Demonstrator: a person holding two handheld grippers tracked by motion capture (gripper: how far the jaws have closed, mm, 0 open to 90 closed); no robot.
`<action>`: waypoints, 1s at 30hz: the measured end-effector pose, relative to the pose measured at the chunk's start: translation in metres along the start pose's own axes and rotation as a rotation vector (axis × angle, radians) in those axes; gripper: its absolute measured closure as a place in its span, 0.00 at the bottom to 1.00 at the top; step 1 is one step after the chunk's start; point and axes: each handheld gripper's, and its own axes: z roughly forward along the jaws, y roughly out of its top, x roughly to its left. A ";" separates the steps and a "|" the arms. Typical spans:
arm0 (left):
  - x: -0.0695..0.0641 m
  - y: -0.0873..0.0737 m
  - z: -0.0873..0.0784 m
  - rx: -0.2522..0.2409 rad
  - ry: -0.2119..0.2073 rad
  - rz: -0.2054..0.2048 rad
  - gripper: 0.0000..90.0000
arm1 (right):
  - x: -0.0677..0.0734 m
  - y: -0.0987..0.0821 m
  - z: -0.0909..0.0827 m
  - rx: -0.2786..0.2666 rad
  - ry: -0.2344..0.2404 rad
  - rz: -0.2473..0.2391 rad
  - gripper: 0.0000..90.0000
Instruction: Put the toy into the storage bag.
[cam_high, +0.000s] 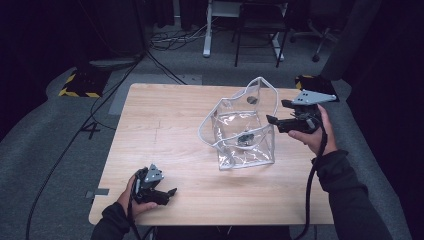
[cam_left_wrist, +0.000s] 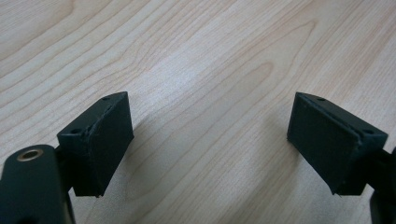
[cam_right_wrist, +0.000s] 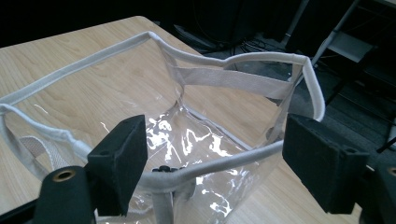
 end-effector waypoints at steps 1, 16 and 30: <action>0.000 0.000 0.000 0.000 0.000 0.000 0.16 | 0.000 0.000 0.000 0.000 0.000 0.000 0.26; 0.000 0.000 0.000 -0.002 0.003 -0.004 0.16 | -0.004 -0.011 -0.019 -0.036 0.000 0.018 0.26; 0.000 0.001 0.000 0.000 0.001 -0.003 0.16 | -0.005 -0.026 -0.025 -0.021 -0.017 -0.009 0.26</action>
